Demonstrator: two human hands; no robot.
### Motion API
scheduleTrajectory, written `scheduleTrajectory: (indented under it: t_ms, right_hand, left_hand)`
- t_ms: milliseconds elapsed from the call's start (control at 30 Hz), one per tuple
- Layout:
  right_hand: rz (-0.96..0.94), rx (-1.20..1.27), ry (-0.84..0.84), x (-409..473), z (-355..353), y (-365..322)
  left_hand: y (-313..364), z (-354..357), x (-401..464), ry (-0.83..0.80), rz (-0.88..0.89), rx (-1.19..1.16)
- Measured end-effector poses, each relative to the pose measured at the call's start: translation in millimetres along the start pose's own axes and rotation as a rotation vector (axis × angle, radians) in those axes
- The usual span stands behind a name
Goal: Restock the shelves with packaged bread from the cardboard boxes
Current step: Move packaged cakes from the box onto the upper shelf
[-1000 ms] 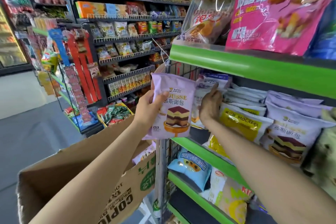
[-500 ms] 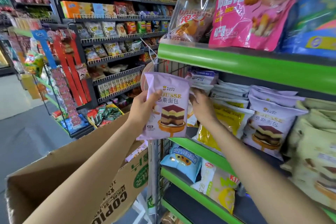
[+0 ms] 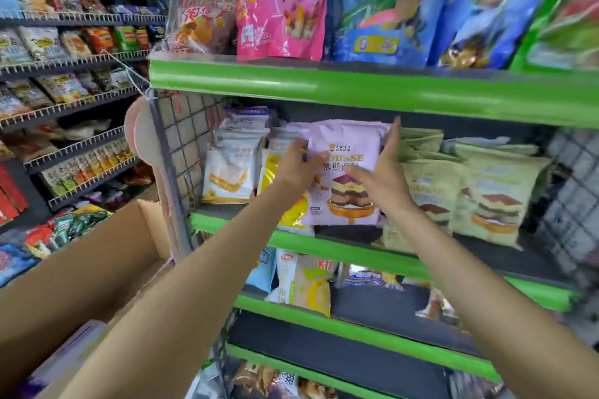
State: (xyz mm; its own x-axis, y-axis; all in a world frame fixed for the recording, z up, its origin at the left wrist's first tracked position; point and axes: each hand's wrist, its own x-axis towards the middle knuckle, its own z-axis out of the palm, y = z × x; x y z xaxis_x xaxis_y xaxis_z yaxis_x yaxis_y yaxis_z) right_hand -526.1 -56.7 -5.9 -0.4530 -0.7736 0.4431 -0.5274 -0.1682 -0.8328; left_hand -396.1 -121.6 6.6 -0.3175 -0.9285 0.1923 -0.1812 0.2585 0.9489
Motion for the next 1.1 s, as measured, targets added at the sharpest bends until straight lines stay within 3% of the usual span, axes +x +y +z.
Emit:
scheduleTrajectory:
  t_ms: [67,167,300,467,600,733,867,1000,1100]
  right_hand:
    - [-0.062,-0.129,0.041,-2.4,-6.2,9.1]
    - [-0.076,-0.447,-0.04,-4.1,-5.4,19.7]
    - [-0.17,-0.847,-0.054,2.3,1.6,32.2]
    - [-0.338,-1.022,-0.112,7.9,4.2,28.7]
    - [-0.309,-1.035,-0.191,1.0,14.8,45.7]
    - [-0.285,-1.054,-0.221,2.9,15.7,44.9]
    - [-0.266,-1.002,-0.21,3.6,15.8,27.1]
    - [-0.336,-0.809,-0.207,-4.6,36.1,-4.0]
    - [-0.33,-0.617,-0.316,-19.1,69.0,-28.5]
  left_hand:
    - [-5.3,17.8,9.1,0.004,0.003,0.186]
    - [-14.6,31.8,14.8,0.04,0.001,0.448]
    - [-27.2,35.4,17.1,0.099,0.063,0.504]
    - [-36.0,36.6,21.2,0.147,0.115,0.565]
    - [-34.4,36.9,20.0,0.101,0.18,0.664]
    - [-33.1,34.9,26.1,0.071,0.134,0.716]
    - [-32.1,21.1,22.0,0.038,0.101,0.571]
    - [-33.8,-15.9,10.0,0.108,0.095,0.512]
    - [-37.0,-59.6,-12.5,0.167,0.056,0.516]
